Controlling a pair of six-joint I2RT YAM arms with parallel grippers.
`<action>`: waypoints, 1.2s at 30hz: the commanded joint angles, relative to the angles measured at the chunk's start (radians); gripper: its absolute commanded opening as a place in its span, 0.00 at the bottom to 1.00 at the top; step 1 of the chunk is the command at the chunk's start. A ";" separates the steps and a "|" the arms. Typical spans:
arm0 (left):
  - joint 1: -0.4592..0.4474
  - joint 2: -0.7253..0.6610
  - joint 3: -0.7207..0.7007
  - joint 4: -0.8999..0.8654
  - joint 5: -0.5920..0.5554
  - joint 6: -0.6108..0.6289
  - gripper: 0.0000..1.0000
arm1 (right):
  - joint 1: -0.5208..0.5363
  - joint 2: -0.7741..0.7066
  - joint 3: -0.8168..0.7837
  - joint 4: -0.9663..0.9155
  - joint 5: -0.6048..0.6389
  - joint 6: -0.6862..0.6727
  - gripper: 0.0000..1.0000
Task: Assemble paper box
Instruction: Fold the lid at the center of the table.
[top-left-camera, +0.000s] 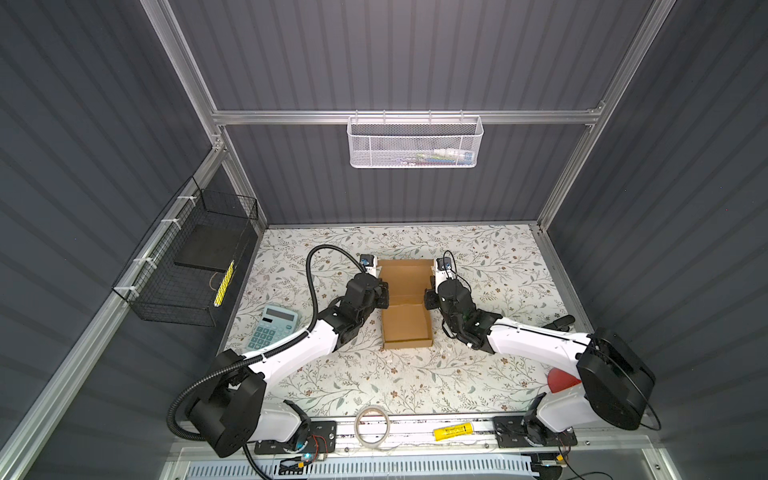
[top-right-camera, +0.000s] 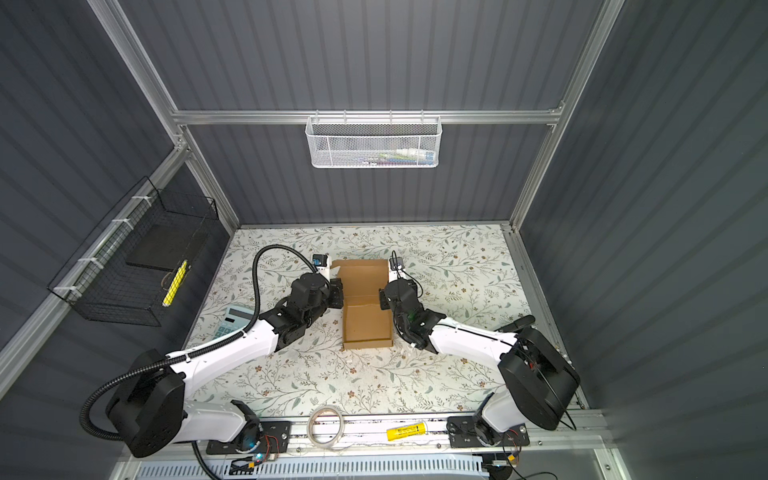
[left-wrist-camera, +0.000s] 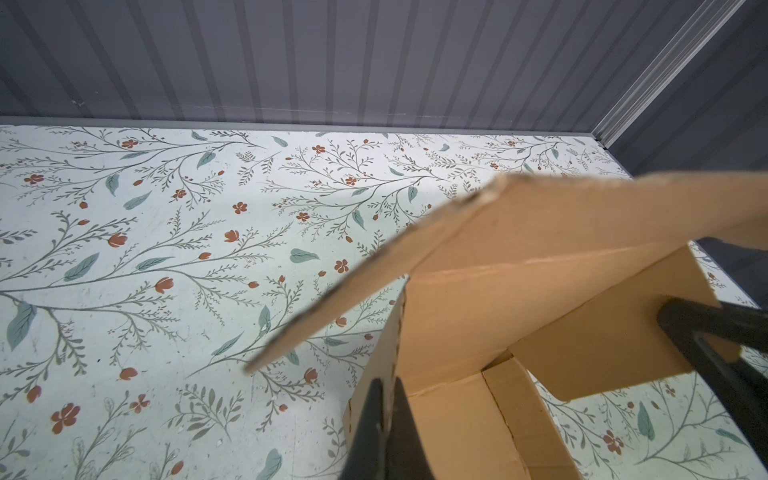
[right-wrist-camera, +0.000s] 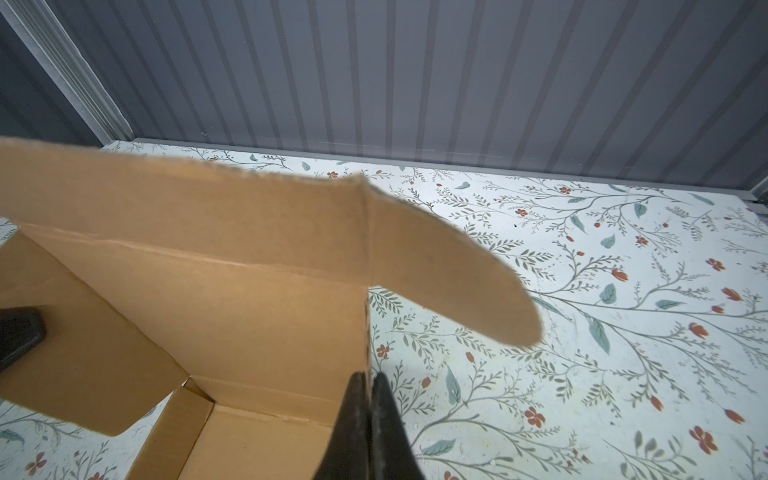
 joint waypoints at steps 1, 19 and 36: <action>-0.006 -0.032 -0.016 0.047 -0.035 -0.027 0.00 | 0.008 0.009 -0.022 -0.010 0.024 0.019 0.07; -0.016 -0.059 -0.090 0.091 -0.078 -0.074 0.00 | 0.074 0.038 -0.025 0.025 0.118 0.007 0.07; -0.029 -0.071 -0.160 0.146 -0.130 -0.189 0.00 | 0.118 0.066 -0.038 0.039 0.155 0.053 0.07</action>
